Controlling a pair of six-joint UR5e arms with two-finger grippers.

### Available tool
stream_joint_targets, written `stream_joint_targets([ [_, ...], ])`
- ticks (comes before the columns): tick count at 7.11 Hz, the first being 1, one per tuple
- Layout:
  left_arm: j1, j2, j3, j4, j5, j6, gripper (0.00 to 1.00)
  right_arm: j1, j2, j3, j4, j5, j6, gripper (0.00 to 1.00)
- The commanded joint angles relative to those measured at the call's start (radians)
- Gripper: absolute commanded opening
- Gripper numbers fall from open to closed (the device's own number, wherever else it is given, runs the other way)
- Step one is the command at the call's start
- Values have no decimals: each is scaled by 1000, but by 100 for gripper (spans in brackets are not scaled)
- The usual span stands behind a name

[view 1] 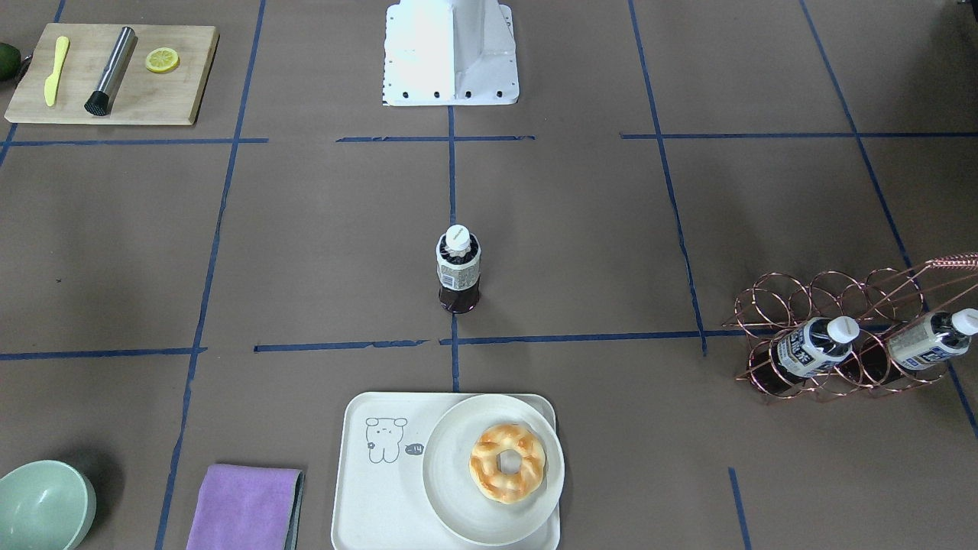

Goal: Place tea on tray
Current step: 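Reach the right gripper to the standing tea bottle and grasp it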

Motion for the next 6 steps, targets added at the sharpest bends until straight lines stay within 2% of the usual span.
stream_joint_targets([
  [1,-45,22,25,-8,-8,35,100,-228,213,11,-2,-32,369,99],
  [2,-45,37,7,-10,-9,-9,100,-323,299,8,-1,-114,556,99],
  [4,-45,45,30,-62,-9,-25,100,-440,433,-32,-5,-209,705,99],
  [6,-45,60,30,-79,-9,-25,100,-514,626,-196,-7,-303,831,99],
])
